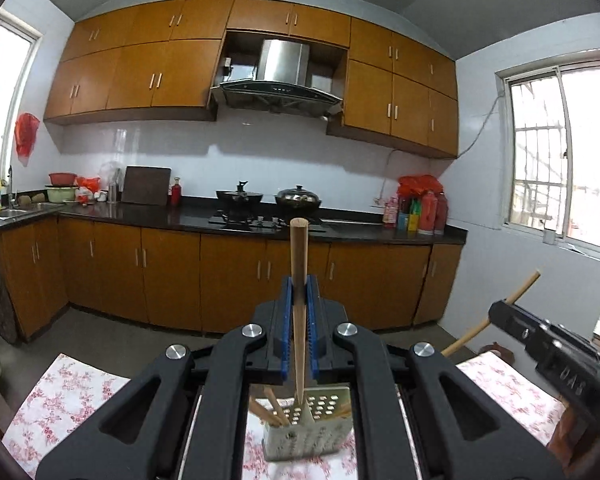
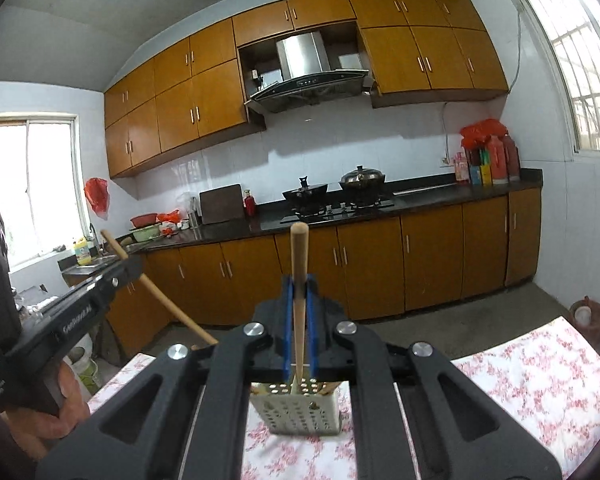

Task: Organize utensils
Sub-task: 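Lower both chopsticks into the green holder and open both tools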

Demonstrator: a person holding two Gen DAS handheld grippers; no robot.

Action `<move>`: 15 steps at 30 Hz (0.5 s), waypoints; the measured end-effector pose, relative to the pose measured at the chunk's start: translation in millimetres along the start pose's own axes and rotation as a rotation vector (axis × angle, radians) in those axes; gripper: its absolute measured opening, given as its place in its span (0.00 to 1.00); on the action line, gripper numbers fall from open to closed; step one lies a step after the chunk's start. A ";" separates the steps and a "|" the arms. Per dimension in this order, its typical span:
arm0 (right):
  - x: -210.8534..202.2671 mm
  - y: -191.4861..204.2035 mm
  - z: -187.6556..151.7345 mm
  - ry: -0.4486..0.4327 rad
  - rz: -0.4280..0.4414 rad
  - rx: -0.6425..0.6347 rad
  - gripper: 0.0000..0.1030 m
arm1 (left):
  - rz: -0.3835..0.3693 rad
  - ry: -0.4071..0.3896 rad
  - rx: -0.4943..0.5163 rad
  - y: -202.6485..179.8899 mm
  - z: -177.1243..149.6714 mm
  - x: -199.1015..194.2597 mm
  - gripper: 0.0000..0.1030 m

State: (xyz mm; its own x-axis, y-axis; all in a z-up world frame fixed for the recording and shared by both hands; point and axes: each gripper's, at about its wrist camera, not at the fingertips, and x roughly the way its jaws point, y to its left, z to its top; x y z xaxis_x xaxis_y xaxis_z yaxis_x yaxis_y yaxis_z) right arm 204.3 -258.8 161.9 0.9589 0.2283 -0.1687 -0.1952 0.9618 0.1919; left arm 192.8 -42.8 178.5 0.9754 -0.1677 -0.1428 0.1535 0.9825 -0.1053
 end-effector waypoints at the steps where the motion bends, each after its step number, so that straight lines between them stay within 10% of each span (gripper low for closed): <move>1: 7.6 -1.1 -3.1 0.007 -0.001 0.003 0.07 | 0.008 0.006 -0.003 0.1 -3.1 5.7 0.07; 15: 83.5 -9.7 -35.8 0.096 -0.001 0.033 0.07 | 0.020 0.117 -0.044 12.8 -48.7 53.8 0.07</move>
State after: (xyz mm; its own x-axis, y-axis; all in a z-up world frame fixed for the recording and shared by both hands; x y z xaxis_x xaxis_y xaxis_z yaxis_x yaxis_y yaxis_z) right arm 278.8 -243.6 111.3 0.9345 0.2421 -0.2610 -0.1855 0.9569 0.2233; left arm 239.6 -43.2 121.5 0.9526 -0.1592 -0.2592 0.1250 0.9817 -0.1436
